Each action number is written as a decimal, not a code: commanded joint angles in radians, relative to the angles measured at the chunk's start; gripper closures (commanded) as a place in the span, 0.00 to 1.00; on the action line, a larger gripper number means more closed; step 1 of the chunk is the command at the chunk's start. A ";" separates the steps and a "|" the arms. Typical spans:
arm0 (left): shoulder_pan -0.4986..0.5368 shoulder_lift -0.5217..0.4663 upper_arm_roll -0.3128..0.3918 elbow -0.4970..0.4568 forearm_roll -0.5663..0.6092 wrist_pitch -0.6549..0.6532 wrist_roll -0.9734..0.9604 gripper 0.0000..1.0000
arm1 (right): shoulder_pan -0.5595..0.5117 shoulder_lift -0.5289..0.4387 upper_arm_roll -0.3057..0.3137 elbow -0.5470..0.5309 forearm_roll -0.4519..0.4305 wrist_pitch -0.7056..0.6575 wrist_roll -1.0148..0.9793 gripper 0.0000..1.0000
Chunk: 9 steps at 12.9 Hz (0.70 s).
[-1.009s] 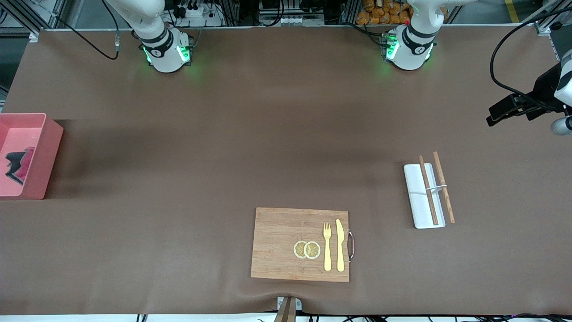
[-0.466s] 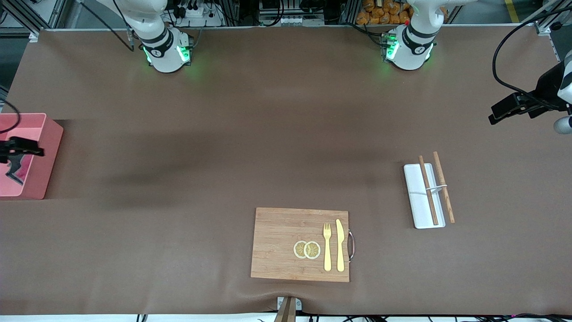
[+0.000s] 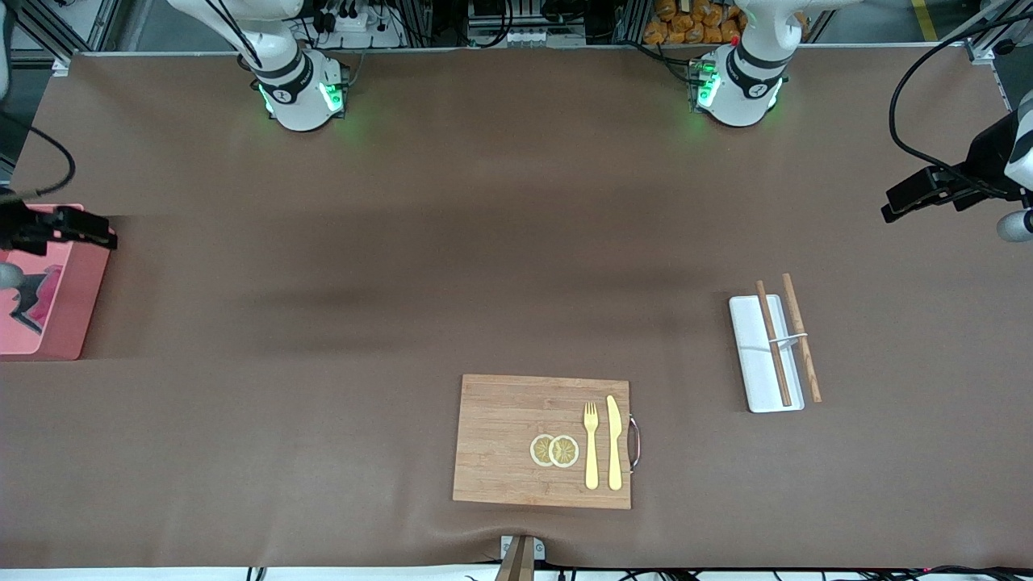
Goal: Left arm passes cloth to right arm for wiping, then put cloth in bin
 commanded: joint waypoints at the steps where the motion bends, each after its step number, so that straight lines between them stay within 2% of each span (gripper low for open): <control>1: 0.005 -0.017 -0.008 -0.008 0.021 -0.007 0.015 0.00 | 0.010 -0.101 0.036 -0.071 0.040 0.004 0.136 0.00; 6: 0.005 -0.017 -0.008 -0.006 0.021 -0.007 0.015 0.00 | 0.024 -0.144 0.033 -0.028 0.040 -0.051 0.160 0.00; 9: 0.005 -0.015 -0.008 -0.009 0.021 -0.005 0.015 0.00 | 0.013 -0.155 0.007 -0.028 0.029 -0.052 0.041 0.00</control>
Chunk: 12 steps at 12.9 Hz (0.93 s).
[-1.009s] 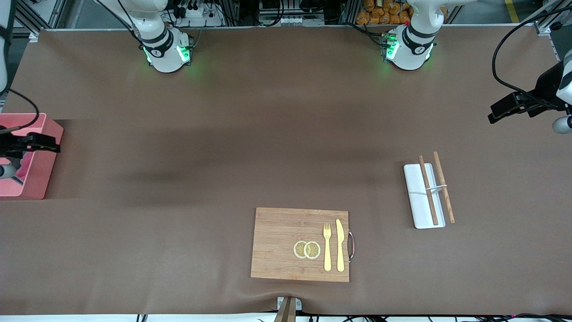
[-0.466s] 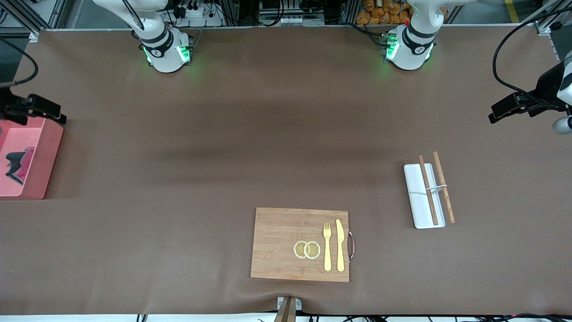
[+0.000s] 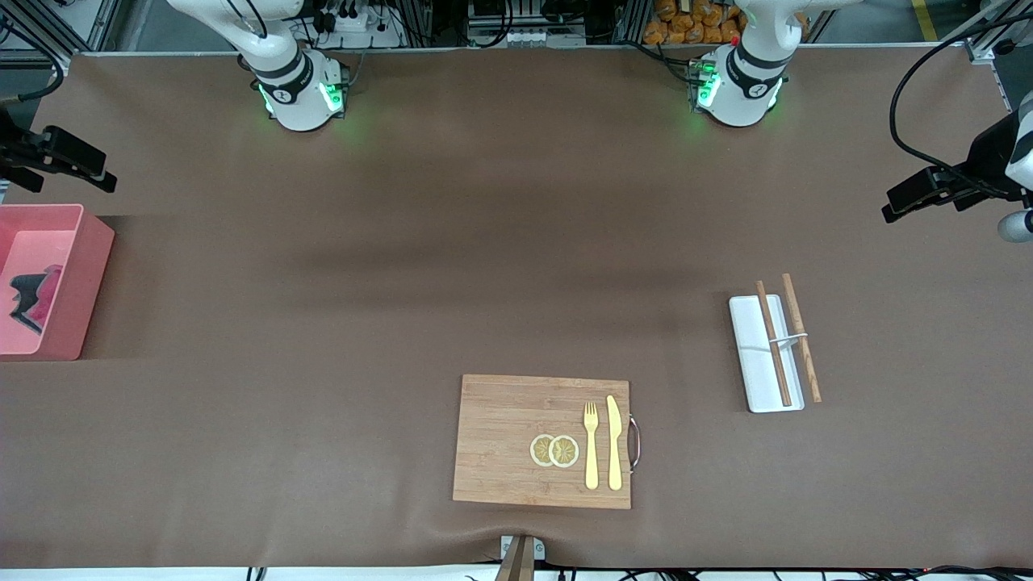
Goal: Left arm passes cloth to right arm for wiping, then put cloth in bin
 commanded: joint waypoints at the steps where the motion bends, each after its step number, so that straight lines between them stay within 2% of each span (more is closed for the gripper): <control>1: 0.005 -0.015 -0.007 -0.009 0.021 -0.007 0.015 0.00 | 0.002 -0.019 -0.048 -0.004 0.003 -0.012 -0.081 0.00; 6: 0.005 -0.009 -0.010 -0.009 0.021 -0.002 0.015 0.00 | 0.014 -0.019 -0.072 -0.004 0.003 -0.042 -0.081 0.00; 12: 0.005 -0.021 -0.011 0.003 0.023 -0.010 0.038 0.00 | 0.018 -0.021 -0.070 -0.004 0.003 -0.042 -0.079 0.00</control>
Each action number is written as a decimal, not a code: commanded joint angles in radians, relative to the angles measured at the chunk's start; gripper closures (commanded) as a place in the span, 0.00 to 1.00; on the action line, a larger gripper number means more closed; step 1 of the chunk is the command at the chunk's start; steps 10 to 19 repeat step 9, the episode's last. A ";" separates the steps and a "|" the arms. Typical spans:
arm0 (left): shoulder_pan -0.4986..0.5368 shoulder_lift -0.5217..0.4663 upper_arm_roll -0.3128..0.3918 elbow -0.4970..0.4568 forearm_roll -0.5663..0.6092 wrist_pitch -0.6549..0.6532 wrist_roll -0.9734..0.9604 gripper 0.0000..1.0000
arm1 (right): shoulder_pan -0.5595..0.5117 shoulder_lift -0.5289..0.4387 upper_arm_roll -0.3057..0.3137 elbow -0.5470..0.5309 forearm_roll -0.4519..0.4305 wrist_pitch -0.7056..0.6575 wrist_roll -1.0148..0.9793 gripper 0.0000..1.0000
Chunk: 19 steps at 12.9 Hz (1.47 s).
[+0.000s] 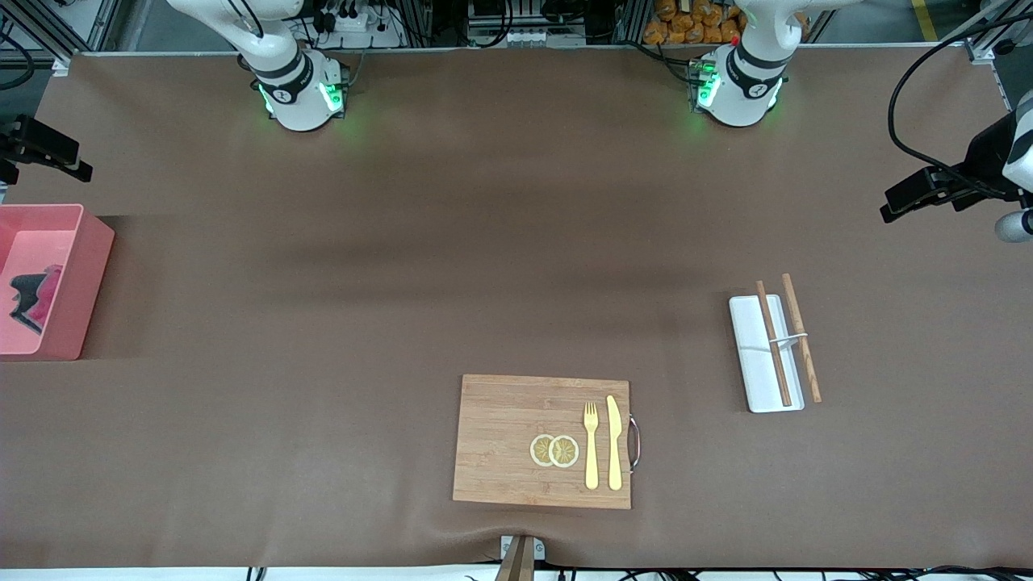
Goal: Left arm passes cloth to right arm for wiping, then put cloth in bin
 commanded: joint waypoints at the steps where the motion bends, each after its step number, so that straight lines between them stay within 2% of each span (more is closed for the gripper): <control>1: 0.003 -0.033 -0.008 0.002 0.023 -0.013 0.042 0.00 | 0.015 -0.018 -0.010 -0.004 0.004 -0.008 -0.006 0.00; 6: 0.003 -0.039 0.003 0.046 0.035 -0.036 0.065 0.00 | 0.014 -0.018 -0.012 0.004 0.002 0.021 -0.007 0.00; 8: -0.001 -0.039 -0.010 0.046 0.075 -0.045 0.068 0.00 | 0.009 -0.018 -0.015 0.004 0.002 0.023 -0.006 0.00; 19: -0.003 -0.039 -0.010 0.046 0.075 -0.050 0.068 0.00 | 0.008 -0.018 -0.015 0.004 0.005 0.023 -0.006 0.00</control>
